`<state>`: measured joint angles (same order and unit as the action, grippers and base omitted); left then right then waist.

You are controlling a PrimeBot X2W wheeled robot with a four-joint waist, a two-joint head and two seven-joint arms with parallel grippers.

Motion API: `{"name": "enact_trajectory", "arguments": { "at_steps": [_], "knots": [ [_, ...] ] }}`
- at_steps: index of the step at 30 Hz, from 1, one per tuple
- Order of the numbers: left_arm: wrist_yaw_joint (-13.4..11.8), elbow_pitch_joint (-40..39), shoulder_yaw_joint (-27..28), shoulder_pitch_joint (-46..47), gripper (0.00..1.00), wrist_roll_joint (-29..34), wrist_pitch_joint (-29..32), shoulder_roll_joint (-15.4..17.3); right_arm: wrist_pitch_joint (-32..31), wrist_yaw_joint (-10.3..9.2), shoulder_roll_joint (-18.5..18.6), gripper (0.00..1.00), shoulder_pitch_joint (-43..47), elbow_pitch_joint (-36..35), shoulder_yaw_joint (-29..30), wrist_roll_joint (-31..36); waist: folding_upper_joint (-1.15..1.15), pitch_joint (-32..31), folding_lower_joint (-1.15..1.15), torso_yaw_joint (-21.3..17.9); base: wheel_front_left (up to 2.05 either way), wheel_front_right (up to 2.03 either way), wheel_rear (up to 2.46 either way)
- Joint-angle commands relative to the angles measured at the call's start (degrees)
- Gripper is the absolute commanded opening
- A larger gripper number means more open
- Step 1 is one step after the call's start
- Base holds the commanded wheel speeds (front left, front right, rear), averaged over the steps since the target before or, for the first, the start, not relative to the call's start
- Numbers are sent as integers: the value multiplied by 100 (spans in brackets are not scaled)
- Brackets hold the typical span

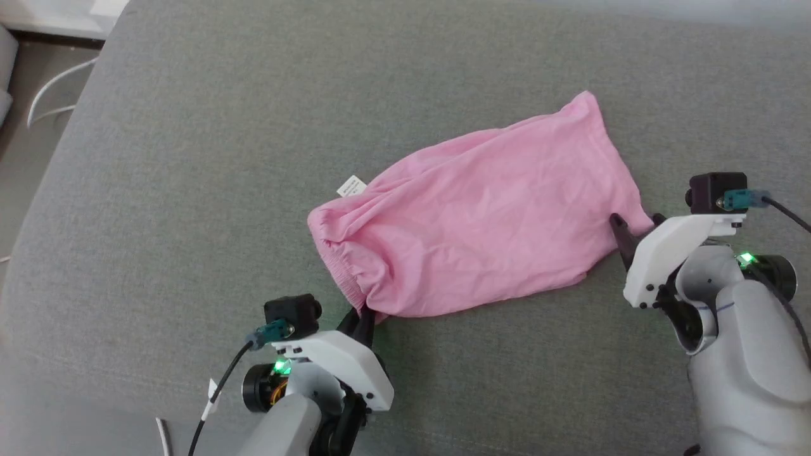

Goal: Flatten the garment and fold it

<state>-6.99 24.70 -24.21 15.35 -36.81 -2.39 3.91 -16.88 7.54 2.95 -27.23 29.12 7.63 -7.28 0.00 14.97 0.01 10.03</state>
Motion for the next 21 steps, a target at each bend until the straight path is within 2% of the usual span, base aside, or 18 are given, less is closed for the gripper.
{"name": "enact_trajectory", "arguments": {
  "at_steps": [1,4,5,6,7,8,9,15,21],
  "knots": [
    [34,11,-10,100,0,-30,-38,-13,-273,-5,-7,100,-183,198,70,108,0,95,-1,84,0,0,0],
    [36,28,-26,120,0,-48,-65,-20,-662,-5,-7,100,-309,410,78,138,0,122,-1,112,0,0,0],
    [35,34,-30,125,0,-54,-74,-22,-760,-5,-7,95,-330,437,66,154,0,125,-1,119,0,0,0],
    [33,41,-32,127,0,-59,-86,-24,-838,-5,-7,50,-341,445,61,164,0,124,-1,120,0,0,0],
    [30,49,-33,127,0,-62,-99,-25,-900,-5,-7,34,-344,440,52,162,0,119,-1,118,0,0,0],
    [26,57,-34,124,0,-63,-111,-25,-941,-5,-7,7,-339,417,37,149,0,111,-1,113,0,0,0],
    [24,64,-32,119,0,-67,-122,-23,-962,-5,-7,0,-325,376,14,133,0,97,-1,105,0,0,0],
    [79,74,-53,57,0,-98,-129,40,-847,-5,-7,0,44,-180,81,-31,0,-90,-1,39,0,0,0],
    [99,-42,-49,-89,0,-150,-77,157,-783,-5,-7,0,900,-1263,230,-401,0,-317,-1,-117,0,0,0]
  ]
}}
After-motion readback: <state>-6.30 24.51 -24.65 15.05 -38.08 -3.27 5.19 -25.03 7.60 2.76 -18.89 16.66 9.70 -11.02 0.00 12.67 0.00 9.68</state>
